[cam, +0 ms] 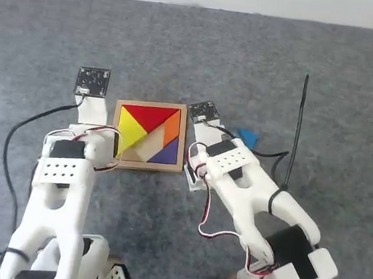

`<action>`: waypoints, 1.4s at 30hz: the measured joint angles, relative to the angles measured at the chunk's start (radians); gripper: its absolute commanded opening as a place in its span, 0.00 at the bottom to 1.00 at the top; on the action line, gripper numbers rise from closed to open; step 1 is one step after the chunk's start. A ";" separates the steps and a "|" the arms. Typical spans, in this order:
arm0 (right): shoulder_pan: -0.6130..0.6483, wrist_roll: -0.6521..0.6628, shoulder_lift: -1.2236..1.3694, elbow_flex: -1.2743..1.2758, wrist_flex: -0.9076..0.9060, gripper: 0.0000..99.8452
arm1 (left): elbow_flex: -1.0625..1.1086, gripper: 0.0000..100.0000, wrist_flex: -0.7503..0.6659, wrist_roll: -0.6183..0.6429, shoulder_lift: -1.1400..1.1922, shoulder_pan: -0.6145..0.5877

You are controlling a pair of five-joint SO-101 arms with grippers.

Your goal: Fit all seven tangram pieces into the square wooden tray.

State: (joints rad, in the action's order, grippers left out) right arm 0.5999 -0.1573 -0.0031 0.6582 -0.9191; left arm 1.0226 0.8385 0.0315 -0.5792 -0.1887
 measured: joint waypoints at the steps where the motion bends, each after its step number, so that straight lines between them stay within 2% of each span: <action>1: 0.000 0.002 0.000 0.000 0.000 0.02 | 0.000 0.01 0.000 0.000 0.000 0.000; 8: 0.000 0.011 -0.025 0.000 -0.002 0.01 | 0.000 0.01 0.000 -0.003 0.000 0.000; 16: 0.006 0.012 -0.256 0.000 -0.035 0.01 | 0.000 0.01 0.000 -0.003 0.000 0.000; 18: 0.029 0.023 -0.267 0.000 0.023 0.01 | 0.000 0.01 0.000 -0.003 0.000 0.000; 21: 0.094 0.107 -0.255 0.000 0.158 0.01 | 0.000 0.01 0.000 -0.003 0.000 0.000; 26: 0.213 0.141 -0.091 -0.097 0.281 0.02 | 0.000 0.01 0.000 0.005 0.000 -0.002; 33: 0.226 0.141 0.098 -0.244 0.284 0.13 | 0.000 0.01 -0.012 0.018 -0.006 -0.061; 39: 0.224 0.141 0.117 -0.259 0.284 0.22 | 0.000 0.01 -0.012 0.021 -0.006 -0.060; 42: 0.224 0.141 0.117 -0.259 0.284 0.23 | 0.000 0.01 -0.012 0.025 -0.006 -0.060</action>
State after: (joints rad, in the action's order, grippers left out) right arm 0.8239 -0.0161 0.1135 0.3989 -0.6352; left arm 1.0226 0.8263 0.0560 -0.5854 -0.2486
